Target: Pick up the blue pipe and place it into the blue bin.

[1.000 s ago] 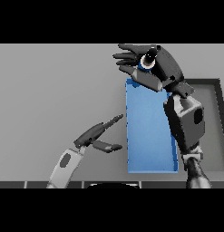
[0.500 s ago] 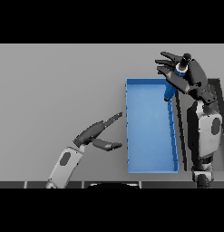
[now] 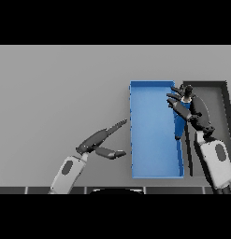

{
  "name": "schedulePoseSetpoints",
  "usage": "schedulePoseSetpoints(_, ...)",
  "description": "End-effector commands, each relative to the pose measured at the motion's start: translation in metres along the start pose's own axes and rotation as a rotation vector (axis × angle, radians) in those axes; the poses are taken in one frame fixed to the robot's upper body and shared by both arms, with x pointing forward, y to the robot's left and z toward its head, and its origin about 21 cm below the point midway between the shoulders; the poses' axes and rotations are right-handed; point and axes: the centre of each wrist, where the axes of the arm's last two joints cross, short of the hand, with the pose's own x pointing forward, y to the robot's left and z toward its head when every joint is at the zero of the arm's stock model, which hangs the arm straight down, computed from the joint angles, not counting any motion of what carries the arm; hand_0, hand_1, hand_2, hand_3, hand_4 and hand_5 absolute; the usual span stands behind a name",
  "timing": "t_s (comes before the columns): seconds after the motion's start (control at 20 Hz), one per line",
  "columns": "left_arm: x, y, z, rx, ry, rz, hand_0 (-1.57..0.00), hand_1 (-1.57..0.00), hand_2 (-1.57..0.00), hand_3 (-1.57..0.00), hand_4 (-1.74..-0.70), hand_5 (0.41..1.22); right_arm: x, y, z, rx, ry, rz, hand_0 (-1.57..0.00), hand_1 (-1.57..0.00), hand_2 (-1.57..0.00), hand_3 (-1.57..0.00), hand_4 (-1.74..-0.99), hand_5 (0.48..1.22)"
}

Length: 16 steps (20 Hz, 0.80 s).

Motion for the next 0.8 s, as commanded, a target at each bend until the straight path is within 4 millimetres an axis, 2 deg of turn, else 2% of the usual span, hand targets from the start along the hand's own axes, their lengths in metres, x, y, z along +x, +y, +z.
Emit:
schedulePoseSetpoints(0.0, 0.004, 0.002, -0.001, 0.003, -0.010, -0.006, 0.00, 0.00, 0.00, 0.00, -0.89, 0.422, -0.005, 0.000, 0.000, -0.021, 0.038, -0.007, -1.57, -1.57, -1.57, -1.52, -1.741, 1.221)
schedulePoseSetpoints(0.05, 0.003, 0.003, -0.002, 0.003, 0.002, -0.008, 0.00, 0.00, 0.00, 0.00, -0.89, 0.420, -0.009, 0.000, 0.003, -0.038, 0.070, 0.005, -1.57, -1.57, -1.57, -1.26, -1.741, 1.221)
schedulePoseSetpoints(0.2, 0.003, 0.004, 0.002, -0.001, -0.012, -0.008, 0.00, 0.00, 0.00, 0.00, -0.88, 0.421, -0.019, 0.008, 0.003, -0.085, 0.107, 0.058, -1.57, -1.57, -1.57, -0.91, -1.741, 1.221)
schedulePoseSetpoints(0.25, 0.004, 0.002, 0.000, -0.001, 0.000, -0.006, 0.00, 0.00, 0.00, 0.00, -0.88, 0.421, -0.021, 0.011, 0.000, -0.106, 0.115, 0.069, -1.57, -1.55, -1.57, -0.85, -1.741, 1.221)
schedulePoseSetpoints(0.3, 0.004, 0.002, -0.001, 0.001, 0.005, -0.011, 0.00, 0.00, 0.00, 0.00, -0.88, 0.421, -0.024, 0.012, -0.003, -0.121, 0.118, 0.079, -1.46, -1.34, -1.34, -0.79, -1.678, 1.221)
schedulePoseSetpoints(0.35, 0.004, 0.003, 0.002, 0.008, 0.000, -0.010, 0.00, 0.00, 0.00, 0.00, -0.88, 0.422, -0.026, 0.012, -0.007, -0.127, 0.134, 0.092, -1.17, -1.07, -1.07, -0.63, -1.592, 1.221)
schedulePoseSetpoints(0.45, 0.003, 0.002, 0.000, 0.006, 0.008, -0.013, 0.00, 0.00, 0.00, 0.00, -0.88, 0.425, -0.030, 0.011, -0.009, -0.122, 0.186, 0.119, -0.75, -0.68, -0.68, -0.40, -1.413, 1.221)
schedulePoseSetpoints(0.5, 0.001, 0.000, 0.000, -0.002, 0.015, -0.012, 0.00, 0.00, 0.00, 0.00, -0.88, 0.427, -0.031, 0.014, -0.008, -0.081, 0.198, 0.162, -0.60, -0.55, -0.55, -0.32, -1.337, 1.221)
schedulePoseSetpoints(0.55, 0.004, 0.000, 0.000, 0.001, -0.001, -0.014, 0.00, 0.00, 0.00, 0.00, -0.88, 0.428, -0.031, 0.015, -0.009, -0.050, 0.211, 0.203, -0.48, -0.44, -0.44, -0.26, -1.275, 1.186)
schedulePoseSetpoints(0.65, 0.003, 0.001, 0.000, -0.002, -0.010, -0.012, 0.00, 0.00, 0.00, 0.00, -0.88, 0.429, -0.040, 0.011, -0.012, -0.023, 0.313, 0.264, -0.31, -0.28, -0.28, -0.16, -1.175, 1.084)
schedulePoseSetpoints(0.75, 0.004, 0.002, 0.001, 0.000, -0.006, -0.008, 0.00, 0.00, 0.00, 0.00, -0.89, 0.428, -0.049, 0.007, -0.011, 0.008, 0.397, 0.334, -0.20, -0.18, -0.18, -0.10, -1.110, 0.979)
